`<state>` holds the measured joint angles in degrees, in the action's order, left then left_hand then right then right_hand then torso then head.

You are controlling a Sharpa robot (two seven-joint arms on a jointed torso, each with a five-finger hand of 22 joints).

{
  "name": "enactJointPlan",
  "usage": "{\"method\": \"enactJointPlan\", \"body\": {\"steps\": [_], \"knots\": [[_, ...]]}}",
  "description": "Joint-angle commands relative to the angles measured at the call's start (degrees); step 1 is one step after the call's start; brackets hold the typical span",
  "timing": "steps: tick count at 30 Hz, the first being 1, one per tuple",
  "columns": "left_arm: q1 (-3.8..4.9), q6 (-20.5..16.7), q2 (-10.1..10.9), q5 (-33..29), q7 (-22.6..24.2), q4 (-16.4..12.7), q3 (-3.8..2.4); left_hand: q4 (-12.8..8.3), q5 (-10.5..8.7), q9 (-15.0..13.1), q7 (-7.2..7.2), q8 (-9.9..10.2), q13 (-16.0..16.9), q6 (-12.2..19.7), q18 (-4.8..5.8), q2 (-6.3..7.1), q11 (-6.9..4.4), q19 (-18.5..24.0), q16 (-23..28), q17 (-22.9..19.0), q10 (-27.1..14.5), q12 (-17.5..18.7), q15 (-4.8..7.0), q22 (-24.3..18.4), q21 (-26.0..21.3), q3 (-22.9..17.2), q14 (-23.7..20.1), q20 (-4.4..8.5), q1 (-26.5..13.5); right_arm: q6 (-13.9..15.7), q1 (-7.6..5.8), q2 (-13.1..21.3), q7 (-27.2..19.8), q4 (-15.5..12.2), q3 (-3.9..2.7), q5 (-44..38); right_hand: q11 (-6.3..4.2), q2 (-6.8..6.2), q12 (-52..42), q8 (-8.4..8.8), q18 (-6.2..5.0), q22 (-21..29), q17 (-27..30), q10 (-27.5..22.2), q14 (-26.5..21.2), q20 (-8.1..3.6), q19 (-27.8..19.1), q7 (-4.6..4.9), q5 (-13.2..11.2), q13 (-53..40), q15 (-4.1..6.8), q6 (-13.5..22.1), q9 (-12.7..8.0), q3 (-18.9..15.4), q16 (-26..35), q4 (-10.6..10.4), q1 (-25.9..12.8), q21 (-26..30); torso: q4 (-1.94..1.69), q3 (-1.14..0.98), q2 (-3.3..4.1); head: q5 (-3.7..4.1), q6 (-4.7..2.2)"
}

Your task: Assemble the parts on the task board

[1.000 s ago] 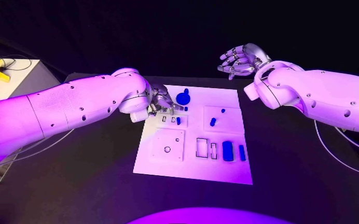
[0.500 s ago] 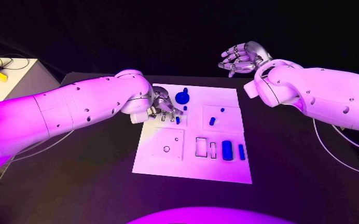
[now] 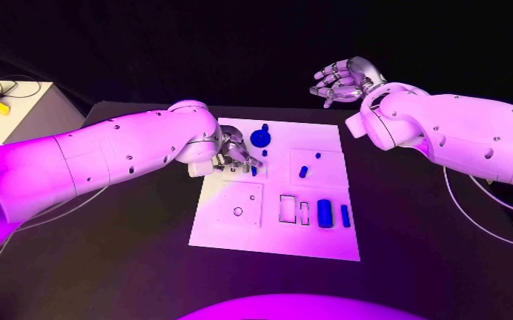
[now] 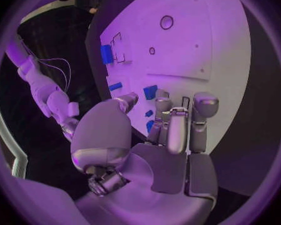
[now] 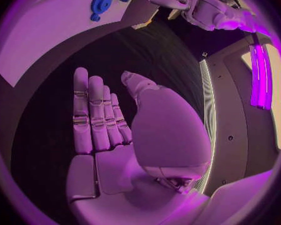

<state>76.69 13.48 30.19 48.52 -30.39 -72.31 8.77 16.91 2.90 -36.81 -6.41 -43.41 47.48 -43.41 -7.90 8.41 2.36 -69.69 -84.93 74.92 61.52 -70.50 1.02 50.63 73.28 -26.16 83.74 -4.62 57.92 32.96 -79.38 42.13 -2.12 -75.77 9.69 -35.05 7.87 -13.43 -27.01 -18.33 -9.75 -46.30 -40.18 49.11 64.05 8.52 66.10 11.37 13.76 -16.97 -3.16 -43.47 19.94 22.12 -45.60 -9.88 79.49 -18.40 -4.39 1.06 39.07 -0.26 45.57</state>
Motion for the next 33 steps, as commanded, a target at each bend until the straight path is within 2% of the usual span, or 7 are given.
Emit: {"method": "enactJointPlan", "body": {"steps": [1, 23, 33], "knots": [[-0.08, 1.1, -0.2, 0.2, 0.0, 0.2, 0.01, -0.2, 0.18, -0.1, 0.02, -0.3, 0.0, 0.5, 0.41, -0.33, -0.01, 0.5, 0.4, 0.5, -0.3, 0.1, 0.11, 0.0, -0.3, -0.1, -0.4, -0.06, 0.4, -0.4, 0.09, -0.2, -1.0, 0.2, -0.01, 0.2, 0.14, 0.04, 0.2, 0.03, -0.63, 0.1, 0.1, 0.2, -0.3, 0.13, 0.1, 0.81, -0.2, 0.1, -0.05, -0.3, -0.1, -0.4, 0.2, 0.1, 0.6, 0.2, 0.00, 0.01, 0.02, 0.06, 0.04], [-0.60, 0.3, -1.1, -0.3, 0.3, 1.0, 0.01, -0.3, 0.18, -1.3, -0.06, -0.3, 0.2, 0.8, 0.41, -1.07, 0.05, 0.6, 0.3, 0.6, -0.4, 0.0, 0.03, 0.1, -0.2, -1.7, -0.4, -0.16, 2.4, -1.8, 0.41, -0.8, -0.6, -0.4, 0.05, -0.3, 0.19, 0.26, 0.2, -0.16, -0.61, 0.6, 0.5, 0.2, -0.7, 0.19, 0.0, 0.84, 0.0, 0.6, -0.12, -0.5, -0.1, -0.5, 0.5, 0.0, 0.8, 0.8, 0.03, 0.01, 0.11, 0.53, 0.20], [-0.68, 0.5, -1.1, -0.6, 0.3, 1.3, 0.00, -0.3, 0.18, -1.4, -0.07, -0.3, 0.2, 0.9, 0.42, -1.13, 0.06, 0.5, 0.3, 0.7, -0.4, -0.1, 0.03, 0.1, -0.2, -1.9, -0.4, -0.16, 2.6, -2.8, 0.44, -0.7, -0.1, -1.1, 0.08, -1.4, 0.25, 0.31, 0.2, -0.27, -0.57, 1.0, 0.8, 0.1, -1.3, 0.27, -0.3, 0.88, 0.3, 0.9, -0.23, -0.6, -0.2, -0.5, 0.7, -0.1, 0.9, 1.3, -0.08, 0.01, 0.13, 0.85, 0.27]]}}
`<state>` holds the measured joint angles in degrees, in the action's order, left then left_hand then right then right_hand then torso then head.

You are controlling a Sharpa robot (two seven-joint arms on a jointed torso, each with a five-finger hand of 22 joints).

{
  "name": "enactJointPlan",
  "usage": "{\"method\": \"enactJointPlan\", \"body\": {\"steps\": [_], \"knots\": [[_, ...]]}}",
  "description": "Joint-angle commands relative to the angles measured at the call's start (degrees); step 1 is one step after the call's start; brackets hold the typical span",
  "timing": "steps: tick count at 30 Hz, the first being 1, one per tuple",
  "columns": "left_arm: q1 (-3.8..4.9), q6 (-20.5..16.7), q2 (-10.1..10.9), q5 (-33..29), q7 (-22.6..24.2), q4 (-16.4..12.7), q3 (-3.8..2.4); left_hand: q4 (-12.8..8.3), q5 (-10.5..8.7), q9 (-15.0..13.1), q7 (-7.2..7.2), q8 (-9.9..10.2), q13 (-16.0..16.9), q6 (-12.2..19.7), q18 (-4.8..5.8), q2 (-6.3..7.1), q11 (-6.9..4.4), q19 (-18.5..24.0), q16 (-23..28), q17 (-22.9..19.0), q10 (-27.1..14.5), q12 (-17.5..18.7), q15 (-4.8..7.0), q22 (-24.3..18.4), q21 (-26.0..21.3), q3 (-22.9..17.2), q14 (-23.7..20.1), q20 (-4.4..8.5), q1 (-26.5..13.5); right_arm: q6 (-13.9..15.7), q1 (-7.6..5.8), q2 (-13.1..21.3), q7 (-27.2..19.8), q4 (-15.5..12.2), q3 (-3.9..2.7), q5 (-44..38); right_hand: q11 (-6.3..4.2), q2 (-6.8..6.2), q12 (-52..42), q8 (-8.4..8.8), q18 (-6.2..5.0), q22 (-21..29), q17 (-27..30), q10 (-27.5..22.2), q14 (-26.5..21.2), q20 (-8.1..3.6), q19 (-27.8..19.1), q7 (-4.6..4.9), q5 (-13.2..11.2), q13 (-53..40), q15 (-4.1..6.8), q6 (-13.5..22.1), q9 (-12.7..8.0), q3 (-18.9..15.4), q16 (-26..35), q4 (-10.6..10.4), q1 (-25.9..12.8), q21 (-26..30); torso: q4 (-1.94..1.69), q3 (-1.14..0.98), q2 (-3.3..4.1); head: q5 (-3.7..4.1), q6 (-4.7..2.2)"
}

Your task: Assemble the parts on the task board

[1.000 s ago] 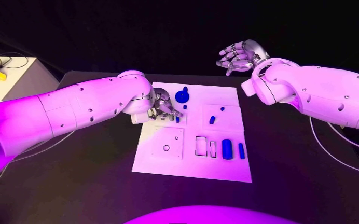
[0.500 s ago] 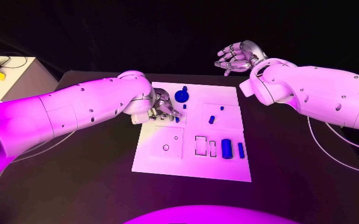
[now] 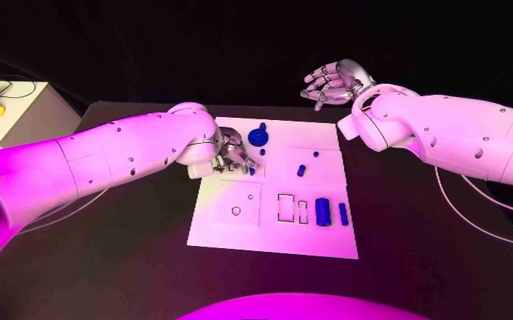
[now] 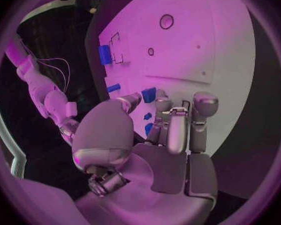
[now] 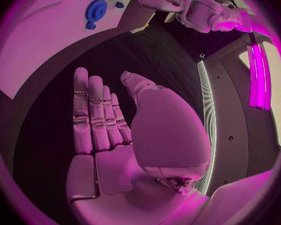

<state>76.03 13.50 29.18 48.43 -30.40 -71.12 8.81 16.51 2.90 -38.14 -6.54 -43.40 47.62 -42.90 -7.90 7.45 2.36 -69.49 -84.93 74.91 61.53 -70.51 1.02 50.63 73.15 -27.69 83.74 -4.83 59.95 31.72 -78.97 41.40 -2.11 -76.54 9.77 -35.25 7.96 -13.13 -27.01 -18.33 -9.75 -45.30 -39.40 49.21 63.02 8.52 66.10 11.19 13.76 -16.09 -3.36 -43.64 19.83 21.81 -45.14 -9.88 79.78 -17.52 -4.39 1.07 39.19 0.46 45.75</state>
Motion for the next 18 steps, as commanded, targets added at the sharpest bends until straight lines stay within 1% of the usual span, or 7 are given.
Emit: {"method": "enactJointPlan", "body": {"steps": [1, 5, 10, 13, 15, 16, 18], "knots": [[-0.02, 0.5, -0.1, -0.5, 0.3, 0.1, -0.03, 0.1, 0.19, -0.1, 0.06, -0.3, 0.1, 0.3, 0.42, -0.17, 0.06, 0.3, 0.3, 0.8, -0.4, 0.0, 0.04, 0.1, -0.1, -0.4, -0.4, 0.04, 0.6, -1.7, 0.03, 0.0, 0.0, -0.5, 0.00, -1.2, 0.16, 0.01, 0.2, -0.27, -0.58, 0.0, 0.0, 0.0, -0.3, 0.27, -0.2, 1.06, 0.3, 0.0, -0.03, -0.4, -0.1, -0.2, 0.3, -0.1, 0.6, 0.4, -0.09, 0.00, 0.00, 0.15, 0.10], [-0.02, 0.7, -0.2, -0.5, 0.3, 0.2, -0.03, 0.1, 0.18, -0.1, 0.06, -0.3, 0.1, 0.4, 0.42, -0.23, 0.05, 0.3, 0.3, 0.7, -0.4, -0.1, 0.03, 0.1, -0.1, -0.5, -0.4, 0.04, 0.7, -1.9, 0.04, 0.1, 0.2, -1.0, 0.01, -1.2, 0.19, 0.03, 0.2, -0.31, -0.56, 0.2, 0.1, 0.0, -0.5, 0.30, -0.3, 1.08, 0.3, 0.2, -0.07, -0.4, -0.1, -0.2, 0.3, -0.1, 0.6, 0.5, -0.05, 0.00, 0.03, 0.10, 0.16], [-0.03, 0.7, -0.4, -0.8, 0.3, 0.2, -0.03, 0.0, 0.21, -0.8, 0.09, -0.2, 0.0, 0.5, 0.42, -1.10, 0.03, 0.4, 0.3, 0.7, -0.6, -0.1, 0.05, 0.2, 0.0, -2.1, -0.4, 0.03, 2.0, -2.1, 0.04, 0.1, 0.3, -1.2, 0.02, -1.2, 0.19, 0.03, 0.2, -0.31, -0.56, 0.2, 0.1, 0.0, -0.5, 0.30, -0.3, 1.08, 0.3, 0.2, -0.07, -0.4, -0.1, -0.2, 0.3, -0.1, 0.6, 0.5, -0.01, 0.07, 0.04, 0.07, 0.23], [-0.03, 0.4, -0.4, -1.1, 0.4, 0.3, -0.03, -0.7, 0.19, -1.8, 0.26, 0.0, 0.0, 0.9, 0.41, -1.78, -0.16, 0.4, 0.3, 0.7, -0.8, -0.1, 0.22, 0.2, 0.1, -6.1, -0.4, 0.15, 5.1, -2.1, 0.04, 0.1, 0.4, -1.2, 0.02, -1.2, 0.19, 0.03, 0.2, -0.31, -0.56, 0.2, 0.1, 0.0, -0.5, 0.30, -0.3, 1.08, 0.3, 0.2, -0.07, -0.4, -0.1, -0.2, 0.3, -0.1, 0.6, 0.5, -0.02, 0.05, 0.03, 0.06, 0.29], [-0.03, 0.3, -0.4, -1.4, 0.4, 0.3, -0.03, -1.2, 0.17, -2.3, 0.35, 0.0, -0.2, 1.0, 0.41, -1.74, -0.25, 0.5, 0.3, 0.7, -0.9, 0.0, 0.29, 0.1, 0.1, -8.1, -0.5, 0.20, 6.4, -2.1, 0.04, 0.1, 0.4, -1.2, 0.02, -1.2, 0.20, 0.06, 0.2, -0.34, -0.56, 0.2, 0.2, 0.0, -0.5, 0.32, -0.4, 1.09, 0.3, 0.2, -0.08, -0.5, -0.1, -0.2, 0.3, -0.1, 0.6, 0.6, -0.03, 0.03, 0.00, 0.09, 0.31], [-0.03, 0.2, -0.4, -1.5, 0.5, 0.3, -0.03, -1.8, 0.20, -2.7, 0.35, 0.0, -0.3, 1.1, 0.39, -1.69, -0.28, 0.5, 0.3, 0.6, -1.1, 0.1, 0.35, 0.1, 0.1, -9.8, -0.5, 0.27, 7.4, -2.1, 0.04, 0.1, 0.4, -1.2, 0.02, -1.2, 0.20, 0.06, 0.2, -0.34, -0.56, 0.2, 0.2, 0.0, -0.5, 0.32, -0.4, 1.09, 0.3, 0.2, -0.08, -0.5, -0.1, -0.2, 0.3, -0.1, 0.6, 0.6, -0.04, 0.02, -0.01, 0.09, 0.32], [-0.03, 0.0, -0.4, -1.9, 0.6, 0.3, -0.03, -2.5, 0.20, -3.2, 0.35, 0.0, -0.4, 1.2, 0.40, -1.40, -0.33, 0.5, 0.3, 0.6, -1.1, 0.1, 0.34, 0.2, 0.1, -12.0, -0.5, 0.30, 8.1, -2.1, 0.04, 0.2, 0.5, -1.2, 0.03, -1.2, 0.20, 0.09, 0.1, -0.38, -0.56, 0.3, 0.2, 0.1, -0.6, 0.33, -0.4, 1.10, 0.4, 0.2, -0.09, -0.5, -0.1, -0.2, 0.4, -0.2, 0.6, 0.6, -0.07, 0.02, -0.03, 0.11, 0.33]]}}
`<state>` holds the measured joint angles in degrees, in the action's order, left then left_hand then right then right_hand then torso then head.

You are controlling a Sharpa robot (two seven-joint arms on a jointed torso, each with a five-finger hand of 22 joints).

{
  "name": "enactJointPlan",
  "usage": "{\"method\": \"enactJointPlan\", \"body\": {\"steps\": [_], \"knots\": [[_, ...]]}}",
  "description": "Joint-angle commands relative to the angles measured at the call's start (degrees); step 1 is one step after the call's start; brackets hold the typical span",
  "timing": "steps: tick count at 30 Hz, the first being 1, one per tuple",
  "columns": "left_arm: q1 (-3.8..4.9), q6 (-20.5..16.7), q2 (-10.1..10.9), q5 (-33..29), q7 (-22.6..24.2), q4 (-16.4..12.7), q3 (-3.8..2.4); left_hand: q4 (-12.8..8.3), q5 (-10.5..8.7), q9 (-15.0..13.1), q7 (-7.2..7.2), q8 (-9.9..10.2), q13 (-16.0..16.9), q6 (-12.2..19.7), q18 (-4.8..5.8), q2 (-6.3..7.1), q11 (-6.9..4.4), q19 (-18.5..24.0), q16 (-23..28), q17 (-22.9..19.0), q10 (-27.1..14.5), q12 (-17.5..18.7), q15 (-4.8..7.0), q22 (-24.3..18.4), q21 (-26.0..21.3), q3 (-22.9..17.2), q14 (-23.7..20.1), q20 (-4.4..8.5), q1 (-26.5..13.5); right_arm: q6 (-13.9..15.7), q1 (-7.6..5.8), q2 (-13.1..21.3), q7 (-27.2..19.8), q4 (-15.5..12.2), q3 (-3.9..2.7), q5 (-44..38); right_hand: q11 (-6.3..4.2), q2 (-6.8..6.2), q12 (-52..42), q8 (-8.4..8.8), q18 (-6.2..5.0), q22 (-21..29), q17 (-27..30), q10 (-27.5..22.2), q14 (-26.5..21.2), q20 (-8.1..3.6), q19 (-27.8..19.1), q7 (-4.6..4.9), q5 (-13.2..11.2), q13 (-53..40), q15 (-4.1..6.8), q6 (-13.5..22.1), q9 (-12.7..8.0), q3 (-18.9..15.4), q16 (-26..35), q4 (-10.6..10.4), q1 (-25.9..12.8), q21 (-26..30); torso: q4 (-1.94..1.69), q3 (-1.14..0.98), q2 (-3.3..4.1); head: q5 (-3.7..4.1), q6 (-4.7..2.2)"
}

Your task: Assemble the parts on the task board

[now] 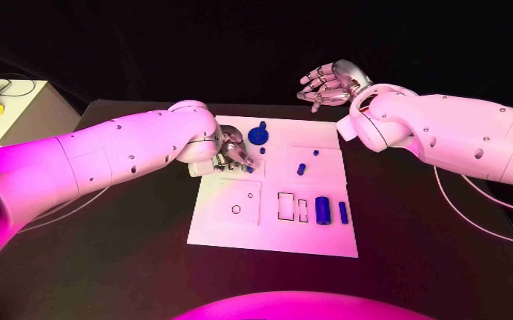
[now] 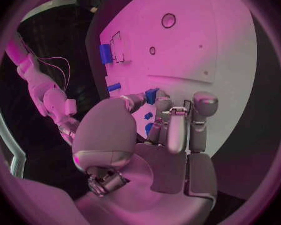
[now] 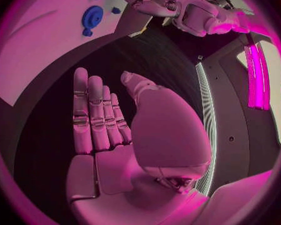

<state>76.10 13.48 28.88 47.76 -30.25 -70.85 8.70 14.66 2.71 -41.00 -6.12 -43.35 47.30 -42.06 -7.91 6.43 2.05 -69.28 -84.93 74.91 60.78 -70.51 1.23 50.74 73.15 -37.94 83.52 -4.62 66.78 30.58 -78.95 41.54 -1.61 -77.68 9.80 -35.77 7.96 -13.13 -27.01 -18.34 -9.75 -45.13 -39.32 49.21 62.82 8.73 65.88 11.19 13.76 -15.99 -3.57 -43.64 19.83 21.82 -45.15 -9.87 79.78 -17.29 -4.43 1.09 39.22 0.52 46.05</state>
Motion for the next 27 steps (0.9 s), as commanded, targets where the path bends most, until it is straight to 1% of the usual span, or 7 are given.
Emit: {"method": "enactJointPlan", "body": {"steps": [1, 8, 11, 15, 19, 24, 27], "knots": [[-0.10, -0.1, -0.1, -1.3, 0.4, 0.0, 0.07, -1.5, 0.34, -0.8, 0.00, -0.1, -0.3, 0.5, 0.42, -0.22, -0.07, 0.3, 0.3, 0.7, -0.4, 0.2, 0.15, 0.1, 0.2, -3.4, -0.3, 0.11, 1.9, -1.0, 0.03, 0.0, 0.0, -0.1, 0.00, -0.7, 0.20, 0.09, 0.1, -0.38, -0.57, 0.1, 0.1, 0.1, -0.4, 0.11, -0.2, 1.10, 0.4, 0.1, 0.12, -0.5, -0.1, -0.2, 0.4, -0.2, 0.6, 0.4, -0.06, 0.00, -0.06, 0.06, 0.05], [-0.16, 0.0, 0.3, -2.3, 0.5, -0.5, 0.07, -3.6, 0.35, -2.1, 0.08, -0.5, -0.2, 0.5, 0.45, 0.35, -0.10, 0.3, 0.2, 0.9, -0.1, 0.2, 0.23, 0.2, 0.3, -7.2, -0.2, 0.11, 2.5, -1.2, 0.03, 0.1, 0.2, 0.0, 0.02, -0.7, 0.20, 0.12, 0.0, -0.44, -0.57, 0.2, 0.2, 0.1, -0.5, 0.12, -0.2, 1.11, 0.6, 0.2, 0.12, -0.6, -0.1, -0.2, 0.4, -0.2, 0.6, 0.5, -0.04, 0.01, -0.02, 0.06, 0.07], [-0.22, 0.1, 0.7, -2.4, 0.5, -1.1, 0.06, -4.4, 0.35, -3.6, 0.36, -1.8, -0.1, 0.2, 0.46, 0.31, -0.36, 0.2, 0.1, 1.1, 0.4, 0.2, 0.40, 0.4, 0.5, -9.0, 0.0, 0.22, 2.3, -1.2, 0.04, 0.2, 0.4, 0.0, 0.03, -0.7, 0.20, 0.12, 0.0, -0.44, -0.57, 0.2, 0.2, 0.1, -0.5, 0.12, -0.2, 1.11, 0.6, 0.2, 0.12, -0.6, -0.1, -0.2, 0.4, -0.2, 0.6, 0.5, 0.02, 0.00, -0.02, -0.03, 0.20], [-0.30, 0.0, 1.4, -2.5, 0.5, -2.0, 0.02, -5.5, 0.37, -4.9, 0.58, -2.7, 0.2, 0.4, 0.56, 0.72, -0.56, -0.2, 0.0, 1.5, 0.8, 0.0, 0.59, 1.0, 0.8, -10.6, 0.2, 0.36, 2.2, -1.1, 0.05, 0.3, 0.8, 0.0, 0.05, -0.7, 0.20, 0.14, 0.0, -0.45, -0.57, 0.2, 0.2, 0.2, -0.5, 0.13, -0.2, 1.11, 0.6, 0.2, 0.11, -0.6, -0.1, -0.2, 0.4, -0.2, 0.6, 0.5, 0.00, 0.02, 0.05, 0.11, 0.22], [-0.33, -0.3, 2.1, -3.0, 0.5, -2.7, -0.07, -7.1, 0.41, -6.4, 0.54, -3.5, 0.4, 0.8, 0.63, 1.05, -0.60, -0.4, -0.1, 1.8, 1.1, -0.1, 0.70, 1.4, 1.1, -13.8, 0.3, 0.50, 2.0, -1.1, 0.06, 0.4, 1.0, 0.0, 0.08, -0.7, 0.22, 0.20, 0.0, -0.47, -0.57, 0.3, 0.3, 0.2, -0.6, 0.14, -0.2, 1.14, 0.7, 0.3, 0.09, -0.6, -0.1, -0.2, 0.4, -0.2, 0.6, 0.6, -0.02, 0.01, 0.04, 0.17, 0.21], [-0.31, -1.0, 3.4, -3.0, 0.4, -3.6, -0.56, -8.0, 0.43, -7.2, 0.56, -3.9, 1.2, 0.7, 0.84, 1.36, -0.64, -1.0, -0.5, 2.7, 1.9, -0.6, 0.75, 2.6, 1.7, -15.3, 0.8, 0.53, 1.5, -1.2, 0.08, 0.7, 1.2, -0.1, 0.10, -0.7, 0.23, 0.24, 0.0, -0.48, -0.57, 0.4, 0.3, 0.2, -0.7, 0.15, -0.2, 1.15, 0.8, 0.3, 0.08, -0.6, -0.1, -0.2, 0.4, -0.3, 0.6, 0.6, -0.14, -0.05, -0.02, 0.26, 0.28], [-0.27, -1.2, 3.9, -1.5, 0.4, -4.1, -0.98, -9.2, 0.64, -8.1, 0.75, -4.4, 3.4, 0.3, 1.33, 2.14, -0.84, -2.7, -1.5, 5.0, 3.9, -1.9, 0.92, 5.4, 3.3, -16.7, 2.0, 0.86, 0.9, -1.1, 0.10, 0.9, 1.2, -0.1, 0.11, -0.7, 0.25, 0.27, 0.0, -0.48, -0.56, 0.4, 0.4, 0.2, -0.8, 0.17, -0.2, 1.18, 0.9, 0.4, 0.05, -0.6, -0.1, -0.2, 0.4, -0.3, 0.6, 0.7, -0.17, -0.07, -0.03, 0.16, 0.34]]}}
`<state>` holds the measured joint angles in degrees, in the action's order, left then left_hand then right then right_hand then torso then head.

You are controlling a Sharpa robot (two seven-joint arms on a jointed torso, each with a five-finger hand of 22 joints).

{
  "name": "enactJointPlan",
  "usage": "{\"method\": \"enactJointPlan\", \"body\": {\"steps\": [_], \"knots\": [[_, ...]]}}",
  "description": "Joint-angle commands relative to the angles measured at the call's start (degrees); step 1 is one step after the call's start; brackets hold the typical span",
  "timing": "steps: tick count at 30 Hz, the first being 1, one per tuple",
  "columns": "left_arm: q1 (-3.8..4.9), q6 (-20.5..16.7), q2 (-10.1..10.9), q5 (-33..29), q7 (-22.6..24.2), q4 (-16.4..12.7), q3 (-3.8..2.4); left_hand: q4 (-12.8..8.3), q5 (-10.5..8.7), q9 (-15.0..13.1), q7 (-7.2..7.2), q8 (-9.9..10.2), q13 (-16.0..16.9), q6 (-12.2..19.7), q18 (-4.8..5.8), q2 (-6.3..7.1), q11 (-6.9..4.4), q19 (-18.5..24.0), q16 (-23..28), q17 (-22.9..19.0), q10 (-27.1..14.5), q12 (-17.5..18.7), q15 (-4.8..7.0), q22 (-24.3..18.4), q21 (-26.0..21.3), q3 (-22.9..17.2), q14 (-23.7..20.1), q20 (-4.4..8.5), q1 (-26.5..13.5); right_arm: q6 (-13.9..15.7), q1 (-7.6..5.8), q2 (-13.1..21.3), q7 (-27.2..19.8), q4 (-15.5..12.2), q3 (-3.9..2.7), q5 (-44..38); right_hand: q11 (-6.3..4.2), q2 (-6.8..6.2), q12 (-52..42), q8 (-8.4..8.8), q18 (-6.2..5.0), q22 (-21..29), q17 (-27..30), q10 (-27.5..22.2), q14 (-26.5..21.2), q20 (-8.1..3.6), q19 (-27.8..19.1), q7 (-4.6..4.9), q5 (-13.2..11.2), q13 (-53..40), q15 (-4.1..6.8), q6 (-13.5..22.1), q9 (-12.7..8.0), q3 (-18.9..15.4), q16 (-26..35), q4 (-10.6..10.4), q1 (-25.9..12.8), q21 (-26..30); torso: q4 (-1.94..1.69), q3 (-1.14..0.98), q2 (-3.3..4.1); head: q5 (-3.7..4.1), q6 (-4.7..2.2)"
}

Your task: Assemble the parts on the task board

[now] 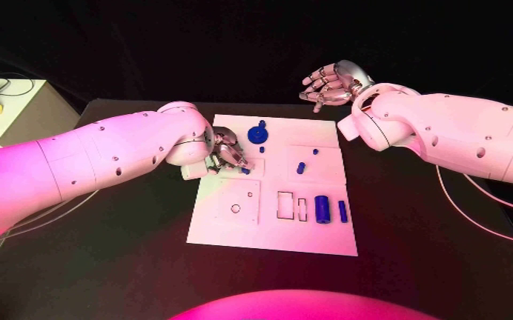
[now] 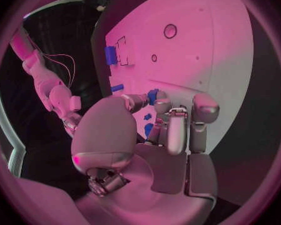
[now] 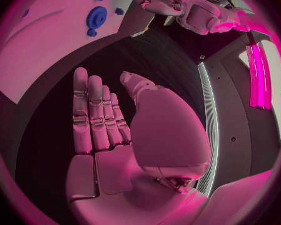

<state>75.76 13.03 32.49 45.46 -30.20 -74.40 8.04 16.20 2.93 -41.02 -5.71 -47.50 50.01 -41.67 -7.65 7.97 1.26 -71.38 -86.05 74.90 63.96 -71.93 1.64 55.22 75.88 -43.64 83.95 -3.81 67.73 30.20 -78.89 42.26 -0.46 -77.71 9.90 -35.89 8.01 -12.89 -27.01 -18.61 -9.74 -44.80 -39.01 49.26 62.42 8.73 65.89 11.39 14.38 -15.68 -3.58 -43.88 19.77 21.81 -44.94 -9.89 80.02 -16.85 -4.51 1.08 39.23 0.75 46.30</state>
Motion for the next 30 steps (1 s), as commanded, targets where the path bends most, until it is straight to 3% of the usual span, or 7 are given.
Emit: {"method": "enactJointPlan", "body": {"steps": [1, 4, 8, 14, 18, 22, 30], "knots": [[0.08, -0.8, 0.3, 1.2, 0.4, -0.6, -0.45, -10.9, 0.46, -8.2, 0.36, -0.3, 0.8, -0.1, 1.10, 0.68, -0.09, -0.7, -0.4, 5.2, 0.9, -0.6, 0.54, 1.1, 0.7, -11.2, 1.7, 0.09, -0.1, -0.7, 0.04, 0.3, 0.1, -0.1, 0.02, -0.6, 0.21, 0.06, 0.0, -0.22, -0.56, 0.1, 0.1, 0.1, -0.4, 0.18, -0.3, 0.98, 0.4, 0.1, 0.04, -0.3, -0.1, -0.2, 0.2, -0.3, 0.3, 0.3, -0.10, -0.07, -0.06, -0.12, 0.12], [0.15, -0.8, 0.5, 2.1, 0.4, -0.9, -0.84, -11.5, 1.22, -8.6, 0.48, -0.5, 1.6, -0.5, 1.27, 1.04, -0.24, -1.3, -0.7, 5.9, 1.6, -1.0, 0.69, 2.1, 1.3, -12.2, 2.1, 0.24, -0.5, -0.6, 0.05, 0.6, 0.0, -0.1, 0.04, -0.6, 0.23, 0.05, -0.1, -0.24, -0.55, 0.2, 0.2, 0.1, -0.6, 0.21, -0.3, 1.00, 0.5, 0.2, 0.01, -0.3, -0.1, -0.2, 0.3, -0.4, 0.3, 0.4, -0.02, -0.03, -0.05, -0.18, 0.17], [0.25, -0.4, 0.4, 3.8, 0.4, -0.6, -1.27, -12.4, 4.73, -9.3, 0.62, -0.5, 2.0, -1.1, 1.45, 1.83, -0.42, -1.9, -1.0, 6.7, 2.3, -1.3, 0.88, 3.2, 1.9, -13.1, 2.5, 0.44, -1.3, -0.2, 0.05, 0.8, 0.0, 0.1, 0.06, -0.6, 0.26, 0.10, -0.2, -0.36, -0.52, 0.9, 0.7, 0.2, -1.6, 0.36, -0.9, 0.97, 0.8, 0.7, -0.12, -0.4, -0.2, -0.1, 0.8, -0.5, 0.4, 1.2, 0.13, 0.00, 0.05, -0.21, 0.16], [0.44, 0.9, -0.4, 4.6, 0.4, 0.8, -1.51, -13.2, 5.20, -9.4, 0.67, -0.4, 1.8, -1.3, 1.51, 2.31, -0.51, -2.1, -1.2, 7.1, 2.3, -1.2, 0.98, 3.5, 2.1, -13.2, 2.7, 0.46, -1.2, 0.8, 0.05, 0.7, 0.4, 0.4, 0.07, -0.6, 0.26, 0.11, 0.2, -0.36, -0.57, 1.7, 1.5, 0.7, -2.0, 0.47, -1.0, 0.96, 3.0, 1.9, -0.18, -0.6, -0.4, 0.1, 0.9, -1.1, -0.1, 1.9, 0.24, -0.07, 0.13, -0.33, 0.10], [0.55, 2.0, -1.1, 5.7, 0.5, 1.7, -1.57, -13.3, 5.24, -9.4, 0.68, -0.3, 1.6, -1.4, 1.53, 2.36, -0.51, -2.1, -1.2, 7.1, 2.2, -1.1, 0.99, 3.6, 2.2, -13.2, 2.7, 0.45, -1.1, 1.3, 0.05, 0.7, 0.8, 0.4, 0.08, -0.6, 0.30, 0.11, 0.3, -0.29, -0.57, 2.0, 1.7, 0.7, -2.1, 0.52, -1.0, 1.01, 3.6, 2.2, -0.22, -0.5, -0.5, 0.1, 0.9, -1.4, -0.4, 2.2, 0.12, -0.01, 0.10, -0.18, 0.33], [0.59, 3.3, -1.8, 6.8, 0.5, 2.2, -1.57, -13.6, 5.27, -9.4, 0.68, -0.2, 1.4, -1.5, 1.55, 2.46, -0.53, -2.2, -1.2, 7.2, 2.2, -1.0, 1.01, 3.7, 2.2, -13.2, 2.8, 0.45, -1.0, 2.1, 0.05, 0.8, 1.6, 0.4, 0.08, -0.6, 0.43, 0.30, 0.5, -0.21, -0.58, 2.6, 2.1, 0.8, -2.2, 0.59, -0.7, 1.20, 6.2, 3.1, -0.31, -0.4, -0.8, 0.3, 0.7, -1.9, -0.8, 2.6, 0.01, 0.06, 0.08, -0.05, 0.58], [0.58, 4.4, -2.4, 8.3, 0.5, 2.6, -1.32, -13.7, 5.30, -9.4, 0.68, -0.2, 1.4, -1.6, 1.55, 2.50, -0.53, -2.1, -1.3, 7.4, 2.2, -1.0, 1.02, 3.7, 2.3, -13.2, 2.8, 0.44, -0.9, 2.6, 0.05, 1.0, 2.1, 0.4, 0.08, -0.7, 0.46, 0.21, 0.5, -0.22, -0.57, 2.7, 2.3, 0.9, -2.2, 0.60, -0.6, 1.24, 6.7, 3.3, -0.33, -0.4, -0.8, 0.4, 0.6, -2.0, -0.9, 2.6, -0.07, 0.08, 0.03, -0.26, 1.09]]}}
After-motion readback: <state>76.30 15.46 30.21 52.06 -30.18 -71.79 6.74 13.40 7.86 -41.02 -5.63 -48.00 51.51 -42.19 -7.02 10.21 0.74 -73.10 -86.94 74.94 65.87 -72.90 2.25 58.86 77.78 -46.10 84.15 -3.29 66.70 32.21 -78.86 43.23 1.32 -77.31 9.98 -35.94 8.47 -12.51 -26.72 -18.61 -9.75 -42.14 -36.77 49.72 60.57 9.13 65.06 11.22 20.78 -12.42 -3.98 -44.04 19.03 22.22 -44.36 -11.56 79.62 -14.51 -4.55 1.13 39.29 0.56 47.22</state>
